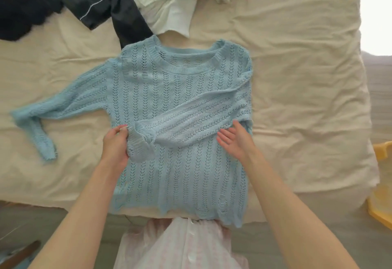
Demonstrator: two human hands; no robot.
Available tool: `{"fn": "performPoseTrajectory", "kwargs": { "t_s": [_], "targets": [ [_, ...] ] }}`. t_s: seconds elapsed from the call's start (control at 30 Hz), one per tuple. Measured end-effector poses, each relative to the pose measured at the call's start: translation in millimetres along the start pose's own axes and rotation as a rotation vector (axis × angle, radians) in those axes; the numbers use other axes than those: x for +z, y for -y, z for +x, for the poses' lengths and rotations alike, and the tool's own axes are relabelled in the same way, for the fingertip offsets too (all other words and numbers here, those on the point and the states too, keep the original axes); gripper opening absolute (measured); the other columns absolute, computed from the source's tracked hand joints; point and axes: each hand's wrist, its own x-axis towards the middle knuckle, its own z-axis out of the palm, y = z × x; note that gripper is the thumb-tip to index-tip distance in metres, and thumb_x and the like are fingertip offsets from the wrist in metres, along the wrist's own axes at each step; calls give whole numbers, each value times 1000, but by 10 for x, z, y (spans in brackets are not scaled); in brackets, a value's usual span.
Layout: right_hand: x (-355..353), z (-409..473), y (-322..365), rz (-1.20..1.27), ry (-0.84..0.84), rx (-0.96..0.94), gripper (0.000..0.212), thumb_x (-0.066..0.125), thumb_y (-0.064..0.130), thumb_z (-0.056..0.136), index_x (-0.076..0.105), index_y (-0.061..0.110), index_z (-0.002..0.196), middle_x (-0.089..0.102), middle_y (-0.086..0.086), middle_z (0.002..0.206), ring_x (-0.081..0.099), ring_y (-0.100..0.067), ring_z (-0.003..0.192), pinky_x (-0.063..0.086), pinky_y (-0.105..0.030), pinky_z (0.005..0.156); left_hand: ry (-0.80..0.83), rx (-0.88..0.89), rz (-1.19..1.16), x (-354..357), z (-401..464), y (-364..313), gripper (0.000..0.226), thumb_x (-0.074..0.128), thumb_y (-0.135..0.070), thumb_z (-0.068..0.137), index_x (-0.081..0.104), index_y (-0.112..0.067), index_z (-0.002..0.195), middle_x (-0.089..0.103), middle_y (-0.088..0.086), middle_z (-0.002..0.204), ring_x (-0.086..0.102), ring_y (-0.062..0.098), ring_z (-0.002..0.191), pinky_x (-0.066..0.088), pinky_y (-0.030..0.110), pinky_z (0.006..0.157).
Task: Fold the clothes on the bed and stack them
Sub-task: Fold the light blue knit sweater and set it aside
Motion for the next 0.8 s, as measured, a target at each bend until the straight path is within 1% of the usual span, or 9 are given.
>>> {"fn": "performPoseTrajectory", "kwargs": {
  "t_s": [0.1,0.13,0.2,0.33,0.47,0.57,0.67,0.73,0.8],
  "targets": [
    [164,164,101,44,-118,-44,58,43,35,100,26,4,145,39,-18,144,46,-28,128,41,-37,105,1,49,73,-31,94,-72,16,42,-5,98,55,-13,92,57,4,83,55,13,71,47,27,64],
    [198,226,128,6,-207,-82,49,46,37,98,38,9,137,51,-16,130,56,-23,110,48,-33,93,12,51,84,-52,111,-88,20,41,-6,98,55,-16,87,57,3,82,56,12,70,47,26,61],
    [261,288,193,-86,-410,-156,35,54,39,94,50,10,113,56,-7,87,51,-15,67,49,-25,60,45,32,76,-126,142,-99,24,40,-6,99,55,-19,86,59,3,82,56,12,68,49,24,56],
    [200,360,324,-20,-602,-200,15,61,20,90,54,11,100,53,-2,73,43,-12,50,35,-15,33,41,-25,48,-302,177,3,24,38,-6,99,55,-18,86,60,2,82,57,12,69,50,24,55],
    [124,296,317,68,-549,-223,19,53,5,89,57,2,108,66,-13,103,65,-23,77,54,-29,59,33,-145,87,-350,177,205,32,35,-4,95,51,-16,71,58,0,63,53,12,60,39,27,59],
    [53,245,318,48,-499,-219,32,48,7,95,51,-1,126,63,-16,118,62,-27,106,51,-34,77,22,-258,51,-320,313,220,29,34,-6,94,49,-15,71,54,5,70,51,17,64,41,28,60],
    [9,266,388,15,-461,-196,36,46,11,96,49,2,130,60,-12,125,58,-24,113,48,-31,81,-46,-177,251,-263,515,141,20,40,-32,98,50,-15,97,56,12,97,57,21,82,47,33,69],
    [15,295,395,-10,-434,-177,36,46,12,97,48,3,132,59,-10,127,57,-23,114,47,-32,85,-123,-19,568,-233,596,141,52,51,-49,90,39,-15,126,42,15,130,49,28,115,42,40,91],
    [46,306,346,-20,-404,-164,37,45,12,97,46,3,133,58,-10,128,56,-23,114,47,-33,87,-126,140,832,-134,561,203,73,59,-60,81,32,-18,134,29,11,138,33,29,128,36,44,98]
  ]
}}
